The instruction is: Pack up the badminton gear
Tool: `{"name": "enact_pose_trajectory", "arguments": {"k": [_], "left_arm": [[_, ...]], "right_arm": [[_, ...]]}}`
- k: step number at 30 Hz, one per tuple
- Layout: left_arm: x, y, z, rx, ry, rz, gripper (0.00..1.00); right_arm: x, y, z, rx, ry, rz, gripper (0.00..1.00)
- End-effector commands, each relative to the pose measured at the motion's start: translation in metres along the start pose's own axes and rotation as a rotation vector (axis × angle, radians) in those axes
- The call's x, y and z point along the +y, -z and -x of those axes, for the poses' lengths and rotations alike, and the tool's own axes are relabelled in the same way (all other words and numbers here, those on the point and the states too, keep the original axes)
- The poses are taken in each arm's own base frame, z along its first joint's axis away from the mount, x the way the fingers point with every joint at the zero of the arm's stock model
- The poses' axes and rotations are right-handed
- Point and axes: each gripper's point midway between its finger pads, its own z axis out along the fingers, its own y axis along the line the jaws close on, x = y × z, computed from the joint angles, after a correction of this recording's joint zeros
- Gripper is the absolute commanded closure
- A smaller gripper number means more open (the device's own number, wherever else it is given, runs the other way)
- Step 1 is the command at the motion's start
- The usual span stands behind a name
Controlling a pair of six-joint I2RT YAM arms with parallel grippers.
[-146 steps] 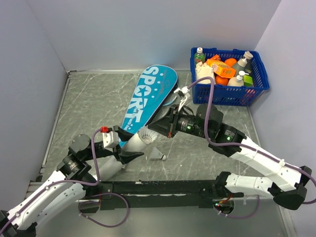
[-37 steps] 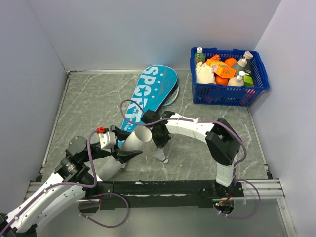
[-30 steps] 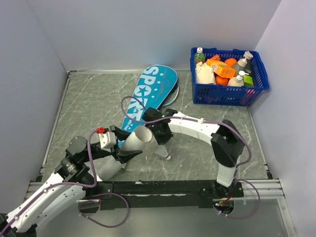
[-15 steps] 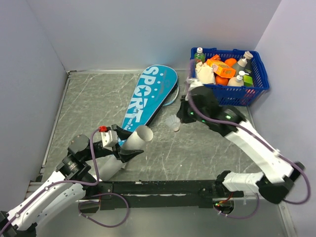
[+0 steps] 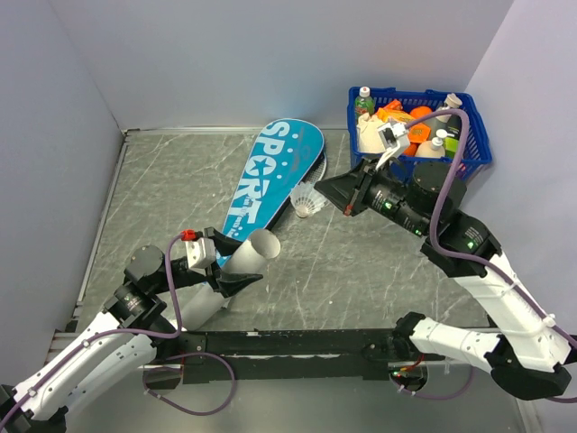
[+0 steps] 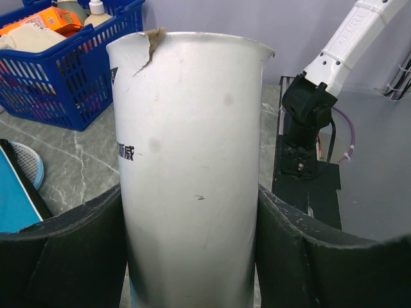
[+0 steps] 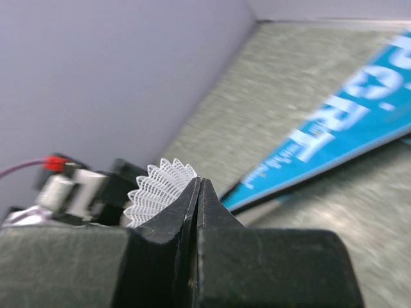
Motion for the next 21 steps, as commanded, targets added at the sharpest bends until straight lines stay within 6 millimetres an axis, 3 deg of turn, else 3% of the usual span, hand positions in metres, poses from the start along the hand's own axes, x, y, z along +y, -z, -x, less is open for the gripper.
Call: {"name": "enact_pose_trajectory", "arguments": {"k": [1, 11, 21], "left_arm": [[-0.005, -0.001, 0.014, -0.049, -0.019, -0.026, 0.99], [-0.006, 0.002, 0.019, -0.066, -0.031, -0.021, 0.99], [-0.005, 0.003, 0.021, -0.076, -0.036, -0.011, 0.99]], "right_arm": [[0.047, -0.001, 0.016, -0.050, -0.073, 0.234, 1.00], [0.063, -0.014, -0.008, 0.030, -0.130, 0.339, 1.00], [0.073, -0.024, -0.045, 0.131, -0.147, 0.369, 1.00]]}}
